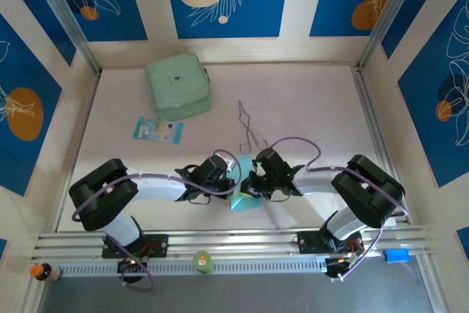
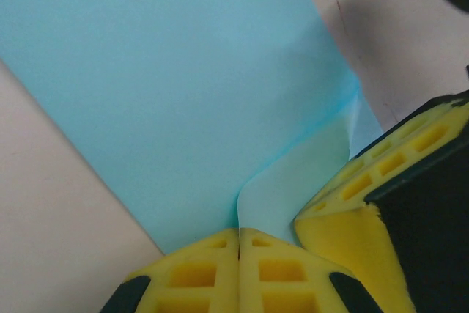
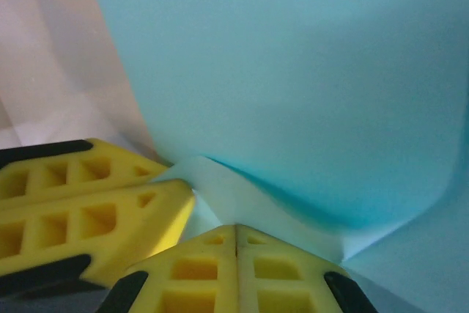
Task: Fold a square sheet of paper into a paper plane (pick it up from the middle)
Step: Fold the triangle at the bottom-center of the table.
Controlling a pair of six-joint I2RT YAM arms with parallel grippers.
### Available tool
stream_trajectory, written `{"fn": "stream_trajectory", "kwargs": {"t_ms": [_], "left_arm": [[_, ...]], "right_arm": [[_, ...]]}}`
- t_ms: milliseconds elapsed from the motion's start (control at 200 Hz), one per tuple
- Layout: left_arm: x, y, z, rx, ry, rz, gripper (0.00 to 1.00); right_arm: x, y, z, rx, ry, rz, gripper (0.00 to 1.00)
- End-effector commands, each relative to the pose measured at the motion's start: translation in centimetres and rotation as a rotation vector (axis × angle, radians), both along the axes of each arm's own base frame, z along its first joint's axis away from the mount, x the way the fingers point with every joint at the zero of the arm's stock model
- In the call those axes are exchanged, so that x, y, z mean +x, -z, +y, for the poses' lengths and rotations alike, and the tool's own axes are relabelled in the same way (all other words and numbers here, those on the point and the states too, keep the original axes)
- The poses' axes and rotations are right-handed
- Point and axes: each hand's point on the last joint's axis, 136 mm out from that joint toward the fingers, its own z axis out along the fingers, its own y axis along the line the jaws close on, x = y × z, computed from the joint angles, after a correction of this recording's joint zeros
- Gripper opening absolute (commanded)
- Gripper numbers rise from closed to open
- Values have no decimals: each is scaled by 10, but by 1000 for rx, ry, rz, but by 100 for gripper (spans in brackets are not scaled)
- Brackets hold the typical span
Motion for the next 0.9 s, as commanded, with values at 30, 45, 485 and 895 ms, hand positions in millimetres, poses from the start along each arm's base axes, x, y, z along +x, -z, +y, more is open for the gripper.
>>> {"fn": "stream_trajectory", "kwargs": {"t_ms": [30,45,485,895], "left_arm": [[-14,24,21,99,3,64,2],[-15,24,21,101,2,65,2],[-15,25,22,109,3,70,2],[-16,26,26,124,2,69,2]], "right_arm": [[-9,17,-15,-44,26,38,1],[-9,16,-15,-44,27,36,1],[21,-21,-10,37,40,-83,2],[12,6,-29,-21,110,23,2]]}}
